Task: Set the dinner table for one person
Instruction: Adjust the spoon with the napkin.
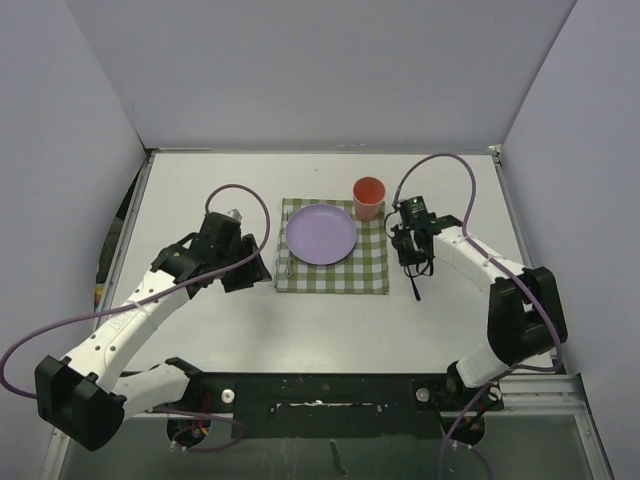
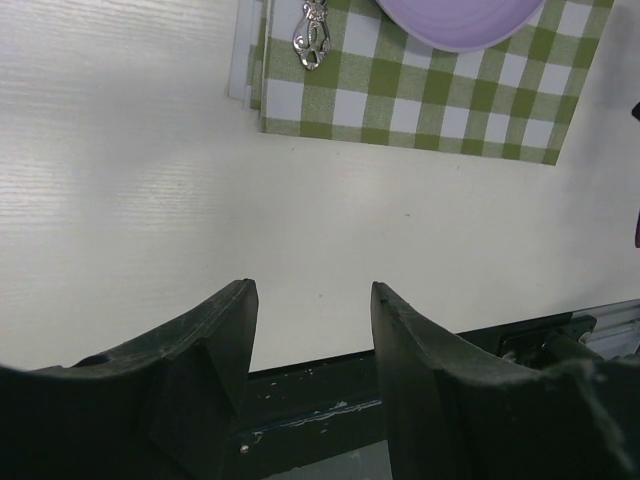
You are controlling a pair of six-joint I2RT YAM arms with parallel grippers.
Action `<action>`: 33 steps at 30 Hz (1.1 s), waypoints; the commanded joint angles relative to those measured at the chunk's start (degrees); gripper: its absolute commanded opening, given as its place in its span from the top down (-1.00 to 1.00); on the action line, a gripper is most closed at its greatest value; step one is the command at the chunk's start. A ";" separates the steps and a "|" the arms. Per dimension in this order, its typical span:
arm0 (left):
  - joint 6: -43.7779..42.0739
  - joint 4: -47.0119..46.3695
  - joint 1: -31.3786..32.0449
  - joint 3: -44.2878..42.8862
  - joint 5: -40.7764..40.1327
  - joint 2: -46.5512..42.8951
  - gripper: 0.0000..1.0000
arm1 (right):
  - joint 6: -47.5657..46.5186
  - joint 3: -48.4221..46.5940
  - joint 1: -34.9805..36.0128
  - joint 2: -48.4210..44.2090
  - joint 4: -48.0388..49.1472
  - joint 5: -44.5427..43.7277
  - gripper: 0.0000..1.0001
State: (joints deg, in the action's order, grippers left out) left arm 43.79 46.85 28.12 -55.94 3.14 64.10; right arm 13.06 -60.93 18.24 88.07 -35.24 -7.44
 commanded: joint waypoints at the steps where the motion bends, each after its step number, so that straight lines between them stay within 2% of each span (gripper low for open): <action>1: 2.94 0.42 1.63 0.13 -2.25 -1.76 0.05 | 5.98 0.93 3.33 -0.40 6.59 1.71 1.00; 8: 5.58 0.92 6.01 -2.00 -4.32 1.28 0.04 | 6.82 2.93 11.05 -0.32 13.18 -4.06 1.00; 16: 8.66 2.36 10.66 -2.42 -6.74 3.61 0.04 | 9.67 5.08 10.42 2.79 17.54 -1.32 1.00; 33: 9.27 3.85 12.38 -2.24 -6.96 5.02 0.04 | 17.41 -5.64 9.31 13.25 19.54 -0.38 1.00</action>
State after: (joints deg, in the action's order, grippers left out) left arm 52.36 50.41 39.99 -56.18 -3.01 69.10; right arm 27.00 -63.68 28.05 100.77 -19.09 -7.29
